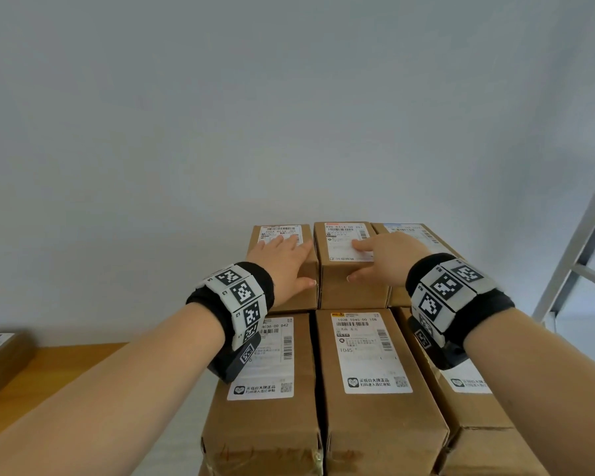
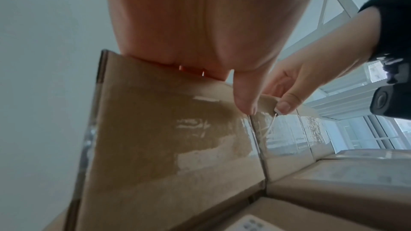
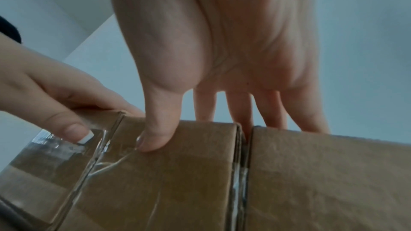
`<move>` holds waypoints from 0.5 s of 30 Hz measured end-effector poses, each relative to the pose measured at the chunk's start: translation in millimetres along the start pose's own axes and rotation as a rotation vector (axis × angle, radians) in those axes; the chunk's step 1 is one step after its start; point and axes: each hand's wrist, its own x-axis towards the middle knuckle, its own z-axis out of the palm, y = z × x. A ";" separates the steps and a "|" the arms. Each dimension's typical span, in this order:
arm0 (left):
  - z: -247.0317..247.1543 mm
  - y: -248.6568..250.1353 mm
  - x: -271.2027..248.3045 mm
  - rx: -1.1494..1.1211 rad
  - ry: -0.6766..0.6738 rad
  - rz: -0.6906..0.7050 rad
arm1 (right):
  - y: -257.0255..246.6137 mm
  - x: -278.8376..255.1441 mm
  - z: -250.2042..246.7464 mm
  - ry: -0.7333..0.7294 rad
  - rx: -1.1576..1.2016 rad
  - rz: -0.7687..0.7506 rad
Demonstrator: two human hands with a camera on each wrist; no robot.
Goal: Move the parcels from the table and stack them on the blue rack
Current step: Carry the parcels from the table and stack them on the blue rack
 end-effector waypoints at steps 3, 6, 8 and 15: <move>1.9 -1.3 0.4 -0.011 -0.002 0.002 | 0.4 -1.7 -3.1 -0.008 -0.024 -0.014; 4.2 -0.9 1.4 -0.005 0.020 -0.002 | 0.2 -2.9 -4.3 -0.009 -0.028 -0.019; 5.7 -1.3 2.0 -0.008 0.024 -0.003 | 0.1 -2.9 -3.5 -0.010 -0.038 -0.020; 4.0 0.7 0.7 -0.016 0.026 -0.006 | -0.6 -5.3 -2.2 0.000 -0.034 -0.013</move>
